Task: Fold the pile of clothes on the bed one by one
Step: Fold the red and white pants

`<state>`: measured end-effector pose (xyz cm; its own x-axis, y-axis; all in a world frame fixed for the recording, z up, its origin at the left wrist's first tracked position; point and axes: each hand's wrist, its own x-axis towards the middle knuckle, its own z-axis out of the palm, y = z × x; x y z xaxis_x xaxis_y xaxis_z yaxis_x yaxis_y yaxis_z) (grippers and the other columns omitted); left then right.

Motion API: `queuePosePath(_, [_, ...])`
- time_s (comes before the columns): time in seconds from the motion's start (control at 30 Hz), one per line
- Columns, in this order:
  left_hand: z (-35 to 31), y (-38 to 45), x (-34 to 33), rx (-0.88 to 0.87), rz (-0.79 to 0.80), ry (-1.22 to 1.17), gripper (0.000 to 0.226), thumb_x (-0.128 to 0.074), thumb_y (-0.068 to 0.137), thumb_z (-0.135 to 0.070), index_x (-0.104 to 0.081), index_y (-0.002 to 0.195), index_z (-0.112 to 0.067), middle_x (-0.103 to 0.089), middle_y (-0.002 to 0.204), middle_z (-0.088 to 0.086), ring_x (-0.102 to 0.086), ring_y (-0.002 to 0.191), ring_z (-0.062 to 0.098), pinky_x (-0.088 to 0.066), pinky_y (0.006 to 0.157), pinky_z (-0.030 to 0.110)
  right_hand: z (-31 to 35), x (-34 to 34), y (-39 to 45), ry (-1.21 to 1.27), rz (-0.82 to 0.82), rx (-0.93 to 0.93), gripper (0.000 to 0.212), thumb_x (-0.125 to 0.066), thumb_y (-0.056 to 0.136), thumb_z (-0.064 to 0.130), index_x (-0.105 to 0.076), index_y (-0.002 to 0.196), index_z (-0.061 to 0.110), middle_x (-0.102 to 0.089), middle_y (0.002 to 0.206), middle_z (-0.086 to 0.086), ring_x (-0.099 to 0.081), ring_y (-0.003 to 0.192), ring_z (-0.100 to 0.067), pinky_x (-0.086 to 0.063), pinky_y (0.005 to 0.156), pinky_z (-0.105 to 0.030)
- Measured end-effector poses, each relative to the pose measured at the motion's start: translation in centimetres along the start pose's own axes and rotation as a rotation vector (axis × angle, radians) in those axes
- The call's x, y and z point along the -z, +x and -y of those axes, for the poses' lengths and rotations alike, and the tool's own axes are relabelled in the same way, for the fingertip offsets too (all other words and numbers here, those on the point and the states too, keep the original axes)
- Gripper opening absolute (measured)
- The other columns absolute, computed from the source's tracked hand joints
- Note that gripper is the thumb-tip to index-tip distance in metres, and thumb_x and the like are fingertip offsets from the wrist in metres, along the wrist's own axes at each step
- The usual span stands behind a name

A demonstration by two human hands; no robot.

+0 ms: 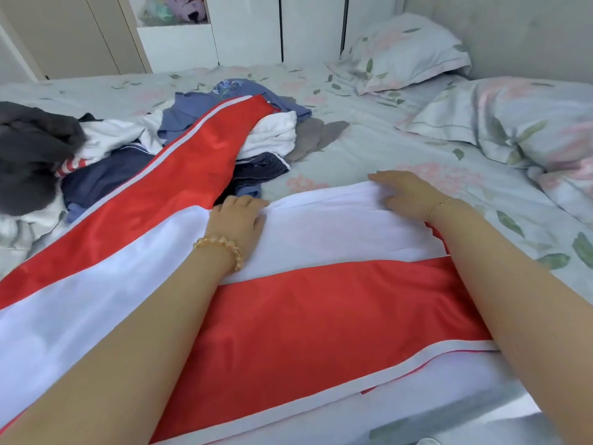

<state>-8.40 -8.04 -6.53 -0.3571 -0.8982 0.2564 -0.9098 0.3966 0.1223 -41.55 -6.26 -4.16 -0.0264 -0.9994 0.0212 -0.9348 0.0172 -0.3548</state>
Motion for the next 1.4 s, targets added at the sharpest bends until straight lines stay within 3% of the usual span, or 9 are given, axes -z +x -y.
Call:
queuePosePath(0.13, [0.8, 1.2, -0.3, 0.025, -0.124, -0.078, 0.029, -0.049, 0.093, -0.016, -0.066, 0.117, -0.017, -0.060, 0.114, 0.006, -0.046, 0.108, 0.032, -0.039, 0.089, 0.041, 0.3, -0.4, 0.6, -0.153, -0.169, 0.000, 0.037, -0.052, 0.089, 0.007, -0.065, 0.122, 0.018, -0.060, 0.124, -0.010, -0.051, 0.117, -0.033, -0.044, 0.091, -0.037])
queuePosePath(0.23, [1.2, 1.9, 0.9, -0.038, -0.152, -0.119, 0.021, -0.051, 0.089, -0.011, -0.070, 0.099, -0.014, -0.063, 0.096, 0.011, -0.054, 0.097, 0.035, -0.045, 0.079, 0.042, 0.8, 0.5, 0.1, -0.181, -0.261, 0.006, 0.033, -0.054, 0.082, 0.001, -0.071, 0.106, 0.016, -0.059, 0.096, -0.012, -0.052, 0.101, -0.037, -0.043, 0.075, -0.036])
queuePosePath(0.4, [-0.2, 1.4, 6.8, -0.268, -0.255, -0.125, 0.026, -0.052, 0.089, -0.017, -0.072, 0.105, -0.018, -0.065, 0.094, 0.010, -0.058, 0.094, 0.034, -0.049, 0.076, 0.045, 1.6, 3.3, -2.4, -0.213, -0.371, 0.040, 0.042, -0.051, 0.073, -0.012, -0.073, 0.103, 0.009, -0.059, 0.100, -0.018, -0.052, 0.099, -0.038, -0.042, 0.079, -0.040])
queuePosePath(0.63, [-1.8, -5.3, 11.3, -0.346, -0.197, -0.234, 0.036, -0.046, 0.085, -0.034, -0.074, 0.101, -0.018, -0.065, 0.093, 0.005, -0.060, 0.089, 0.028, -0.049, 0.075, 0.039, 1.0, 5.6, -9.8, -0.168, -0.533, 0.162, 0.029, -0.061, 0.063, -0.012, -0.073, 0.081, 0.007, -0.060, 0.082, -0.012, -0.057, 0.082, -0.038, -0.047, 0.069, -0.044])
queuePosePath(0.8, [-2.2, -9.9, 8.6, -0.411, 0.004, -0.268, 0.043, -0.040, 0.085, -0.044, -0.075, 0.091, -0.018, -0.068, 0.091, -0.003, -0.061, 0.085, 0.019, -0.042, 0.079, 0.028, 0.8, 3.4, -14.7, -0.180, -0.474, 0.161, 0.033, -0.065, 0.055, -0.013, -0.073, 0.071, 0.014, -0.060, 0.073, -0.009, -0.057, 0.072, -0.037, -0.048, 0.062, -0.040])
queuePosePath(1.03, [-3.4, -10.9, 6.9, -0.257, 0.213, -0.131, 0.061, -0.030, 0.067, -0.041, -0.074, 0.103, -0.020, -0.066, 0.118, -0.008, -0.060, 0.111, 0.020, -0.045, 0.095, 0.035, 2.0, 2.9, -17.0, -0.284, -0.220, -0.007, 0.031, -0.057, 0.077, 0.003, -0.077, 0.089, 0.023, -0.067, 0.098, -0.005, -0.055, 0.098, -0.031, -0.041, 0.084, -0.037])
queuePosePath(1.17, [-4.5, -10.4, 7.5, -0.195, 0.148, -0.239, 0.064, -0.019, 0.063, -0.051, -0.069, 0.074, -0.013, -0.064, 0.113, -0.003, -0.057, 0.105, 0.021, -0.045, 0.091, 0.036, 3.6, 4.8, -17.2, -0.302, -0.230, 0.009, 0.019, -0.062, 0.076, 0.013, -0.075, 0.079, 0.026, -0.067, 0.092, 0.003, -0.055, 0.097, -0.024, -0.033, 0.089, -0.034])
queuePosePath(1.3, [-6.1, -9.6, 5.7, -0.241, 0.119, -0.320, 0.043, -0.028, 0.079, -0.051, -0.045, 0.056, -0.020, -0.065, 0.092, 0.007, -0.059, 0.103, 0.026, -0.046, 0.088, 0.035, 5.0, 5.7, -17.3, -0.312, 0.040, -0.138, 0.019, -0.057, 0.078, 0.018, -0.060, 0.060, 0.015, -0.061, 0.071, 0.000, -0.054, 0.077, -0.026, -0.033, 0.060, -0.027])
queuePosePath(1.4, [-7.8, -8.7, 5.0, -0.223, 0.187, -0.205, 0.038, -0.046, 0.091, -0.035, -0.057, 0.068, -0.008, -0.062, 0.107, 0.016, -0.055, 0.111, 0.028, -0.041, 0.095, 0.033, 6.2, 4.9, -16.4, -0.284, -0.096, -0.085, 0.015, -0.056, 0.079, 0.017, -0.064, 0.066, 0.014, -0.057, 0.072, -0.004, -0.050, 0.079, -0.029, -0.036, 0.063, -0.028])
